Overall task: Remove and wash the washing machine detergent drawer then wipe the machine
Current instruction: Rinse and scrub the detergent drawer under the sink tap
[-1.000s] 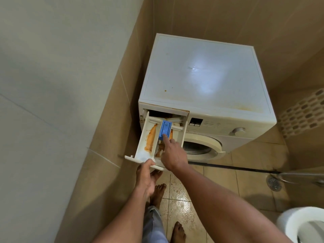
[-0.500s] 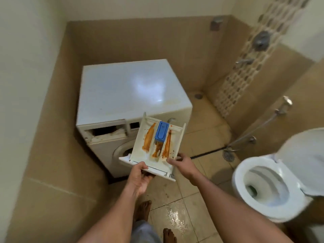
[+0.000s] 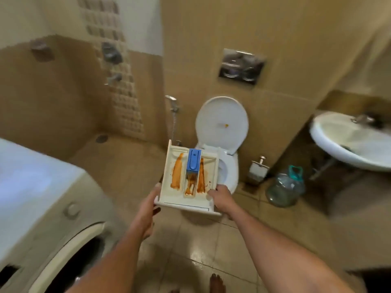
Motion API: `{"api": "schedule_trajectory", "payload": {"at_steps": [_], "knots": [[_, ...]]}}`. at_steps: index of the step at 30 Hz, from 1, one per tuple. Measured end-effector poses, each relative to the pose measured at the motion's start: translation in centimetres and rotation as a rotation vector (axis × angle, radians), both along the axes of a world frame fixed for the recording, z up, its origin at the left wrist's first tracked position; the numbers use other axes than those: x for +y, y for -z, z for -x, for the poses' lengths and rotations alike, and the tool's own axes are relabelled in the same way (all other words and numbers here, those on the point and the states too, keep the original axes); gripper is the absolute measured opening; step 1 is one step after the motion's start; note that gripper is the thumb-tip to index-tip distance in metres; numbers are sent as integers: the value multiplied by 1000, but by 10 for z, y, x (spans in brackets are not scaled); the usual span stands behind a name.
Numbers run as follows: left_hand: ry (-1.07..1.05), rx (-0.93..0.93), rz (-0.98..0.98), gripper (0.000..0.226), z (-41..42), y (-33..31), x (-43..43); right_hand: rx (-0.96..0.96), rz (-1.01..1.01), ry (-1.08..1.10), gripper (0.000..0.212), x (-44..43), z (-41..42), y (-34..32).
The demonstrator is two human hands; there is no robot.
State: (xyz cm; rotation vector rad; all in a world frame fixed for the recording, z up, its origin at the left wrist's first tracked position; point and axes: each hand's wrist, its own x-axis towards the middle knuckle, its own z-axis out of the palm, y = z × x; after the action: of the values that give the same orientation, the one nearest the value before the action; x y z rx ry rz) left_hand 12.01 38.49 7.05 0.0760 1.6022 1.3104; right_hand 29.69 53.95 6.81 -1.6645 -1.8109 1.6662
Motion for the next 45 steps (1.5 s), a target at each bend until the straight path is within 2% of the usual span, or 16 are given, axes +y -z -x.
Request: {"api": "schedule_trajectory", "payload": {"at_steps": [5, 9, 13, 16, 19, 22, 24, 27, 29, 32, 33, 34, 37, 40, 42, 45], "knots": [[298, -22, -57, 43, -36, -20, 75, -84, -21, 257, 28, 22, -90, -10], [584, -27, -28, 53, -70, -21, 135, -143, -2, 342, 29, 27, -162, -22], [879, -40, -6, 29, -137, -39, 182, -218, 21, 384, 15, 28, -225, -43], [1024, 18, 24, 27, -197, -46, 209, -266, 39, 378, 13, 36, -277, -58], [1092, 40, 7, 36, -249, -48, 232, -356, 37, 323, 14, 54, -330, -70], [1076, 28, -31, 20, -304, -57, 247, -435, -9, 248, 22, 80, -387, -87], [1030, 23, -49, 17, -337, -63, 255, -464, -39, 214, 25, 96, -418, -103], [974, 8, -83, 21, -389, -68, 278, -517, -152, 295, 36, 128, -465, -120], [923, -7, -81, 23, -417, -73, 294, -531, -257, 411, 35, 146, -489, -129], [845, -14, -96, 25, -458, -80, 326, -455, -365, 605, 18, 169, -524, -131], [816, -12, -105, 24, -469, -83, 337, -418, -380, 662, 21, 176, -533, -128], [784, -18, -115, 22, -482, -87, 350, -366, -384, 720, 26, 182, -542, -126], [714, -47, -117, 22, -522, -92, 391, -152, -360, 855, 60, 208, -565, -120], [658, -62, -109, 19, -560, -88, 433, 93, -259, 823, 70, 236, -580, -121], [596, -96, -111, 17, -587, -83, 466, 107, -228, 747, 71, 267, -597, -122], [526, -143, -92, 26, -623, -73, 514, 67, -215, 646, 68, 319, -621, -126]]}}
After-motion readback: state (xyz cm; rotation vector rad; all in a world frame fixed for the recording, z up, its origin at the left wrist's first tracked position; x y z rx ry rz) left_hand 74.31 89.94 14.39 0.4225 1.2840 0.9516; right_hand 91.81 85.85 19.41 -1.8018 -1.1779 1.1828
